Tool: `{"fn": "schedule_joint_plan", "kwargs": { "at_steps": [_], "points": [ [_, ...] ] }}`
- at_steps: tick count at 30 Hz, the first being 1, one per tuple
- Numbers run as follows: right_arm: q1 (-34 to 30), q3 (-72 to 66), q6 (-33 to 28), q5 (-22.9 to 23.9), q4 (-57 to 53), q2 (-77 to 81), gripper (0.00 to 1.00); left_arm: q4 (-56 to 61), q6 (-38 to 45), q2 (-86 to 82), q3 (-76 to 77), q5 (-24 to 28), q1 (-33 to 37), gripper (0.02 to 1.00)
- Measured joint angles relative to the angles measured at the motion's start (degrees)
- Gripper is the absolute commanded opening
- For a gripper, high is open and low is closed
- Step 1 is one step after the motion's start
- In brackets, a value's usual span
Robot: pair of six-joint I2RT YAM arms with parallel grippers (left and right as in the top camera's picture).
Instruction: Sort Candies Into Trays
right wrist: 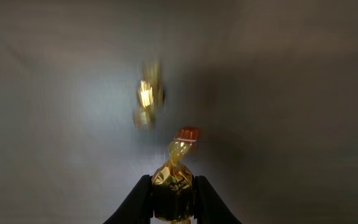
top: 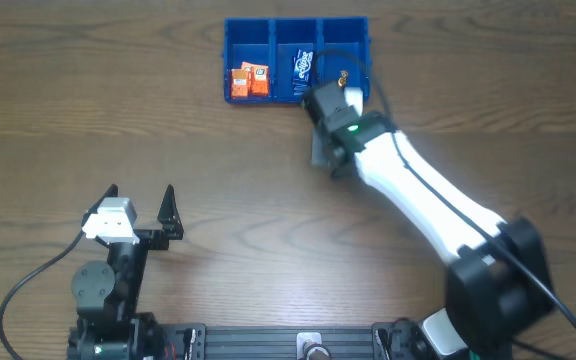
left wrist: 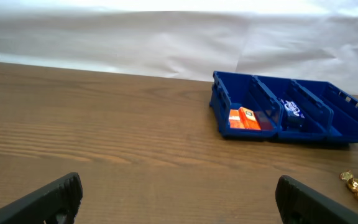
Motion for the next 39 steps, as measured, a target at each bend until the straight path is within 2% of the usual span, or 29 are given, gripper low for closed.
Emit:
{"fn": "schedule_joint_plan", "kwargs": {
  "at_steps": [2, 6, 8, 15, 21, 22, 23, 24, 26, 34, 39],
  "points": [
    [-1.81, 6.69, -2.91, 3.23, 2.58, -1.22, 0.075, 0.0, 0.0, 0.0, 0.0, 0.0, 0.0, 0.998],
    [-6.16, 16.46, -9.33, 6.05, 8.72, 2.19, 0.091, 0.0, 0.0, 0.0, 0.0, 0.0, 0.0, 0.998],
    [-7.72, 19.34, -11.8, 6.99, 11.1, 5.38, 0.134, 0.0, 0.0, 0.0, 0.0, 0.0, 0.0, 0.998],
    [-9.16, 19.98, -14.6, 7.06, 15.15, 15.37, 0.237, 0.0, 0.0, 0.0, 0.0, 0.0, 0.0, 0.998],
    [-9.27, 19.98, -15.13, 5.88, 18.21, 17.09, 0.329, 0.0, 0.0, 0.0, 0.0, 0.0, 0.0, 0.998],
    [-9.27, 19.98, -15.17, 5.77, 18.21, 17.11, 0.367, 0.0, 0.0, 0.0, 0.0, 0.0, 0.0, 0.998],
    [-9.27, 19.98, -15.17, 5.7, 18.21, 17.14, 0.485, 0.0, 0.0, 0.0, 0.0, 0.0, 0.0, 0.998],
    [-9.27, 19.98, -15.39, 5.6, 18.21, 17.27, 0.627, 0.0, 0.0, 0.0, 0.0, 0.0, 0.0, 0.998],
    [-9.27, 19.98, -15.54, 5.38, 18.1, 18.08, 1.0, 0.0, 0.0, 0.0, 0.0, 0.0, 0.0, 0.998],
    [-9.25, 19.98, -14.99, 4.04, 14.45, 18.6, 1.0, 0.0, 0.0, 0.0, 0.0, 0.0, 0.0, 0.998],
    [-7.21, 19.91, -12.17, -1.09, 2.62, 13.68, 1.0, 0.0, 0.0, 0.0, 0.0, 0.0, 0.0, 0.998]
  ]
}}
